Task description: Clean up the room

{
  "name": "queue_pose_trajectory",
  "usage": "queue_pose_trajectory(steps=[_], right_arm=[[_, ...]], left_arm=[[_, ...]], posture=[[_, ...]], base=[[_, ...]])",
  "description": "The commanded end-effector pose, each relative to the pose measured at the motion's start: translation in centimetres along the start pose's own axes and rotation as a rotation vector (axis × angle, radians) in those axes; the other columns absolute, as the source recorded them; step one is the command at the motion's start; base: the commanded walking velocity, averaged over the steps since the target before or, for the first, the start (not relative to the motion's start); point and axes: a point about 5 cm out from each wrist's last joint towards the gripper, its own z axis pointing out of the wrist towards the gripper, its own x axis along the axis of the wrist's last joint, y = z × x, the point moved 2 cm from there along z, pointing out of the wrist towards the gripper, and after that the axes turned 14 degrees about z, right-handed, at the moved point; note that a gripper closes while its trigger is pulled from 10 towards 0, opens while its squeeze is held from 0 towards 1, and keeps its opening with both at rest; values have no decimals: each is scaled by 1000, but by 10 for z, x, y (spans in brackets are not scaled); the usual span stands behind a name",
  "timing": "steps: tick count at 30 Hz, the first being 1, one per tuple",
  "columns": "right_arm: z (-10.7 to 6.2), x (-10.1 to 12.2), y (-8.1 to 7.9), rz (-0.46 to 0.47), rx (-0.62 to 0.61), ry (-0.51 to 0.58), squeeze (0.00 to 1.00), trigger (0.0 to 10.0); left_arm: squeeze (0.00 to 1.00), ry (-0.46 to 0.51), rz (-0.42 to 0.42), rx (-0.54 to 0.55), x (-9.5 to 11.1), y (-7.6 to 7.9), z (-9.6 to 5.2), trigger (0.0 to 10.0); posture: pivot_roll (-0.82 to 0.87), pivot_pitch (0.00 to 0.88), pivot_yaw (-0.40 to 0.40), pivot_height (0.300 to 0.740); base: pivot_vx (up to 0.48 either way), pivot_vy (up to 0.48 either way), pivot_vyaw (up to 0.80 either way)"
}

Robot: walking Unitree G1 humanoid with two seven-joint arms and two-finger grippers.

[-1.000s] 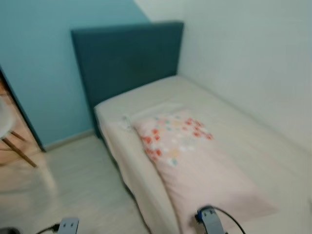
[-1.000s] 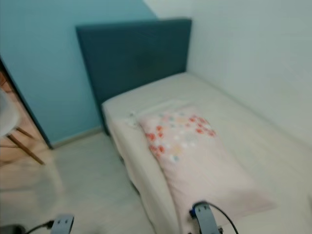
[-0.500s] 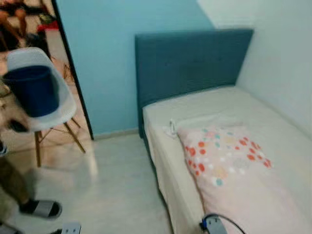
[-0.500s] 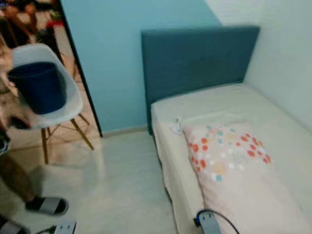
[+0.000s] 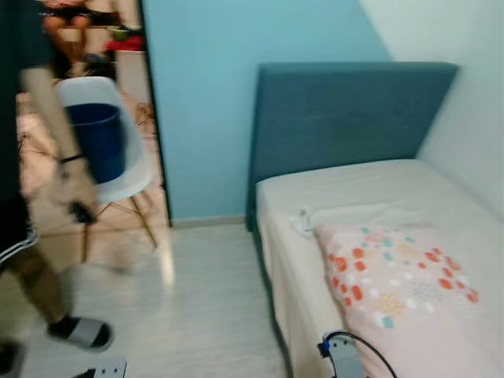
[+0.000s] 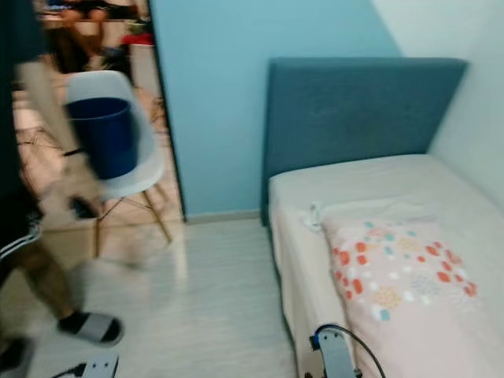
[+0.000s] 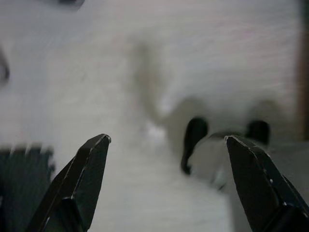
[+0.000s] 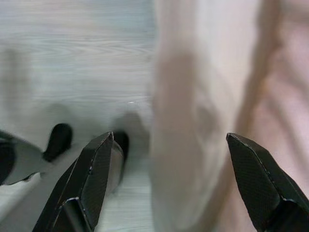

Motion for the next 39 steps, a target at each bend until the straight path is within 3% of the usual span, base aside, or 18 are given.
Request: queue_pose_trajectory(steps=[1, 4, 7, 10, 19, 24, 29, 39], right_arm=[[0, 1, -5, -62, 40, -8, 0, 10000], [0, -2, -6, -85, 50, -17, 0, 10000], [0, -4, -3, -6, 27, -12, 0, 10000], [-2, -11, 6, -11, -43, -46, 0, 10000], [-2, -12, 8, 25, -47, -50, 0, 10000], [-3, -13, 9, 67, -46, -50, 0, 10000], [-3, -16, 8, 13, -45, -82, 0, 10000], [-3, -19, 10, 15, -56, -89, 0, 10000]], left_arm=[[0, -1, -9, -11, 0, 1, 0, 10000], [0, 1, -9, -13, 1, 1, 0, 10000], [0, 0, -12, -16, 1, 1, 0, 10000], [0, -1, -16, -21, 0, 2, 0, 10000], [0, -2, -21, -28, -1, 4, 0, 10000], [0, 1, -23, -36, -1, 7, 0, 10000], [0, 0, -24, -43, -1, 9, 0, 10000], [0, -12, -49, -49, -6, 12, -1, 10000]], posture=[[8, 0, -57, 740], [7, 0, -58, 740], [6, 0, -61, 740], [0, 0, -62, 740], [-7, 0, -59, 740], [-11, 3, -58, 740], [-17, 6, -59, 740], [-16, 5, -60, 740]], base=[[480, 0, 794], [480, 0, 794], [480, 0, 265], [480, 0, 0], [480, 0, 0], [480, 0, -781], [480, 0, -158], [392, 0, -787]])
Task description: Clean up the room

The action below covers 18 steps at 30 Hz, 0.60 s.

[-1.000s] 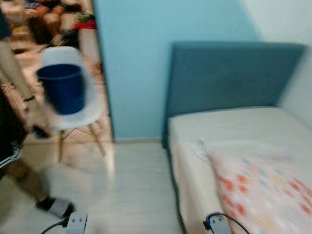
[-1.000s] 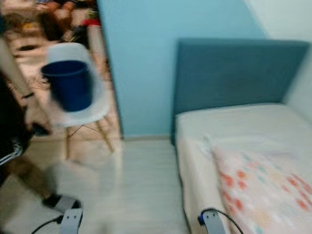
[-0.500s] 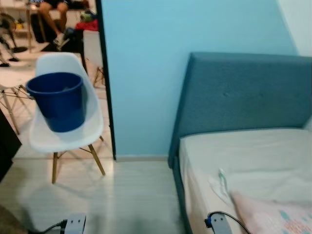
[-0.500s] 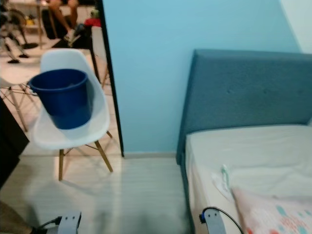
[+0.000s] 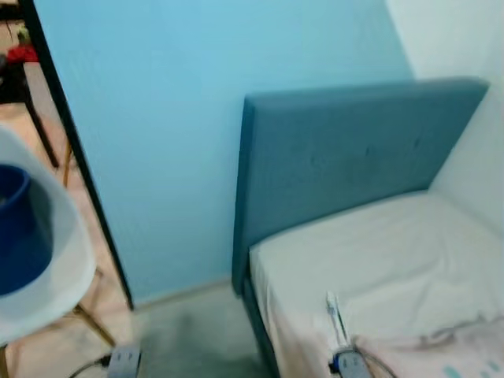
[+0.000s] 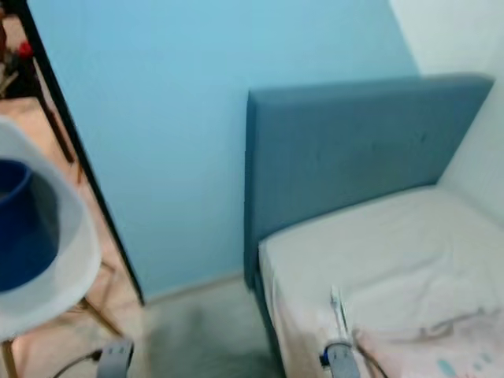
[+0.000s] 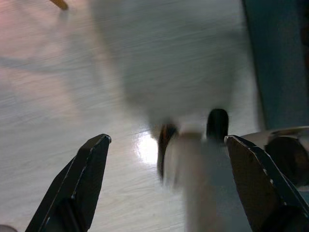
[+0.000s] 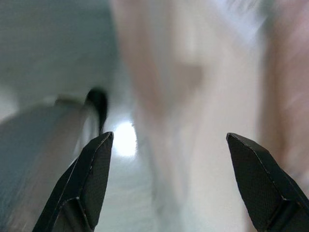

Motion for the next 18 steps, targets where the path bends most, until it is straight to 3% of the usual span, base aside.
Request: queue_pose_trajectory(steps=[1, 5, 13, 18], right_arm=[[0, -8, -2, 3, 1, -23, 0, 10000], [0, -6, -1, 41, -14, -4, 0, 10000], [0, 3, 5, 102, -69, 19, 0, 10000], [0, 21, 15, 146, -125, 70, 0, 10000]], left_arm=[[0, -22, -18, 4, -7, -2, -1, 10000], [0, -37, -10, 15, -10, -3, -2, 10000], [0, -39, -13, 20, -11, -6, -2, 10000], [0, -34, -45, 36, -12, -8, -3, 10000]], posture=[[-16, 5, -60, 740], [-17, 4, -61, 740], [-15, 9, -61, 740], [-16, 12, -65, 720]], base=[[0, 0, -781], [0, 0, -772], [0, 0, 0], [0, 0, 0]])
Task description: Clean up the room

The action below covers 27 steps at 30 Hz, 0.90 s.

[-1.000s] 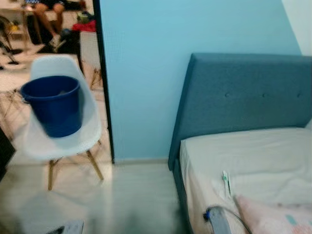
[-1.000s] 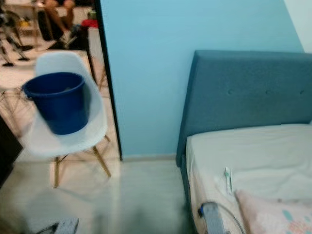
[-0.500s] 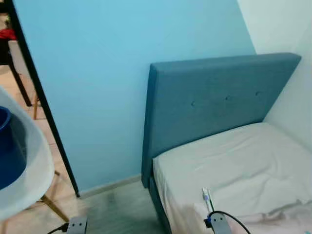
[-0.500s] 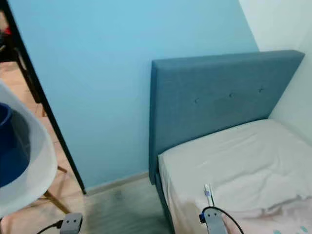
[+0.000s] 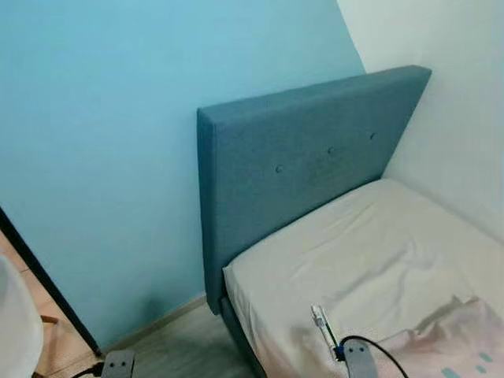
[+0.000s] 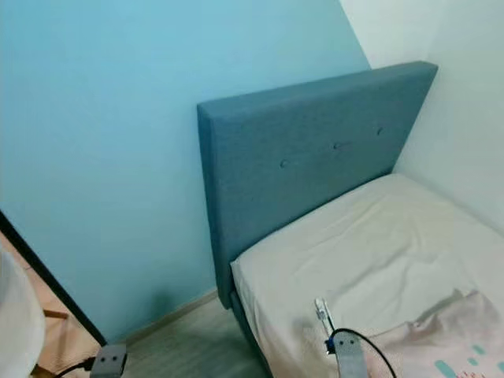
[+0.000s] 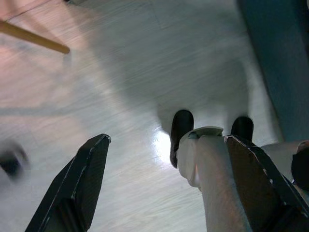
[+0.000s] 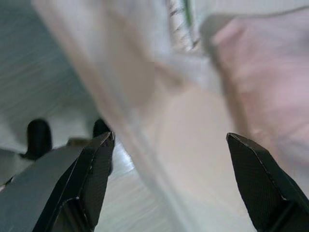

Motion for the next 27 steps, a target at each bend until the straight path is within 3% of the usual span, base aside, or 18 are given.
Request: queue_pose_trajectory(steps=[1, 7, 8, 10, 12, 13, 15, 17, 23, 27], right_arm=[[1, 13, 3, 31, -22, 37, 0, 10000], [1, 31, 4, 59, -29, 90, 0, 10000], [1, 51, 5, 84, -32, 145, 0, 10000], [1, 51, 5, 84, -32, 145, 0, 10000], [0, 69, 6, 104, -34, 194, 0, 10000], [0, 77, 7, 110, -34, 213, 0, 10000], [-1, 82, 8, 113, -35, 225, 0, 10000], [-2, 88, 9, 111, -41, 244, 0, 10000], [-3, 92, 13, 128, -49, 262, 0, 10000], [-3, 95, 12, 160, -35, 284, 0, 10000]], left_arm=[[0, -5, -53, 16, -5, -3, -1, 10000], [0, 28, -97, 55, 3, -14, -1, 10000], [0, 90, -118, 80, 21, -24, 1, 10000], [0, 90, -118, 80, 21, -24, 1, 10000], [0, 204, -142, 99, 52, -34, 2, 10000], [0, 258, -103, 110, 69, -38, 1, 10000], [0, 292, -72, 117, 79, -39, 1, 10000], [0, 354, 20, 124, 100, -37, 0, 10000], [0, 430, 8, 95, 119, -30, -2, 10000], [0, 454, 69, 41, 119, -16, -2, 10000]], posture=[[-19, 14, -66, 710], [-19, 17, -71, 695], [-19, 17, -72, 685], [-19, 17, -72, 685], [-15, 20, -77, 675], [-12, 20, -79, 670], [-11, 20, -80, 665], [-14, 21, -77, 655], [-11, 30, -74, 635], [-6, 49, -61, 615]], base=[[0, 0, 0], [0, 0, 0], [0, 0, 0], [0, 0, 0], [0, 0, 0], [0, 0, 0], [0, 0, 0], [0, 0, 0], [0, 0, 0], [0, 0, 0]])
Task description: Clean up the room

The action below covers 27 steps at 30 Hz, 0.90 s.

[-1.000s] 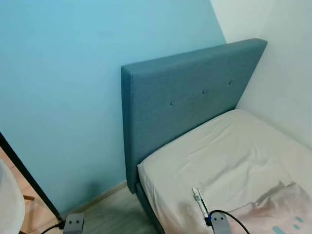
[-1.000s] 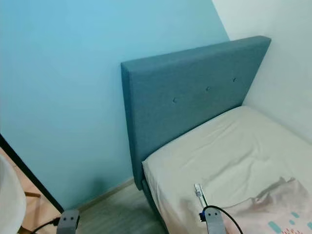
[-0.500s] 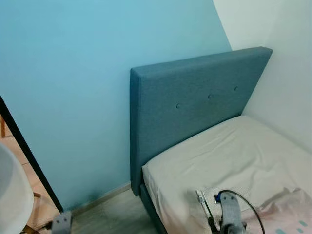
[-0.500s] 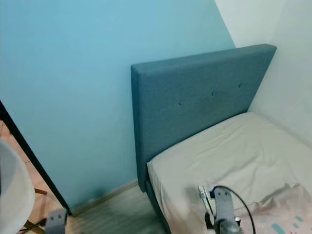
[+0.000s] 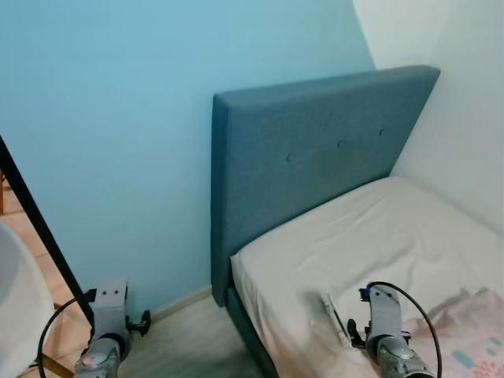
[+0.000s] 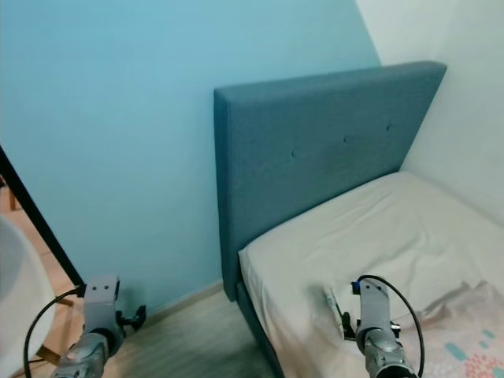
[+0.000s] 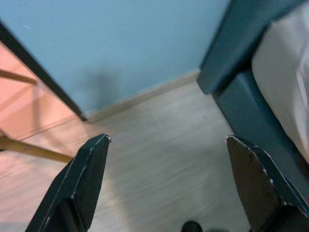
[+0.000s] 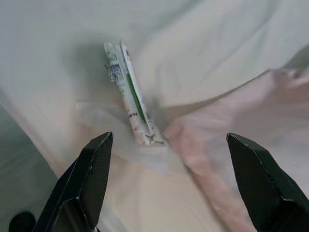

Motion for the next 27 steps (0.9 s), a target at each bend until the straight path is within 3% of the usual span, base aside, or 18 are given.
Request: queue_pose_trajectory(steps=[1, 7, 15, 19, 25, 27], right_arm=[[0, 2, -1, 25, 6, 15, 0, 10000], [0, 4, -10, 57, 62, 30, 0, 10000], [1, 9, -21, 55, 113, 47, 0, 10000], [2, 37, -42, 97, 224, 127, 0, 10000], [1, 56, -50, 96, 258, 185, 0, 10000], [0, 77, -54, 86, 264, 257, 0, 10000]], left_arm=[[0, -4, 25, -35, -4, 8, -2, 10000], [0, -50, 68, -49, -27, 4, -13, 10000], [0, -63, 112, -61, -39, 0, -20, 10000], [0, -59, 217, -110, -53, -7, -33, 10000], [0, -55, 256, -133, -58, -9, -38, 10000], [0, -50, 269, -138, -62, -12, -42, 10000]], posture=[[-6, 49, -61, 615], [23, 82, -41, 585], [52, 116, -27, 570], [88, 178, 4, 550], [98, 192, 9, 535], [115, 220, 16, 525]], base=[[0, 0, 0], [0, 0, 0], [0, 0, 0], [0, 0, 0], [0, 0, 0], [0, 0, 0]])
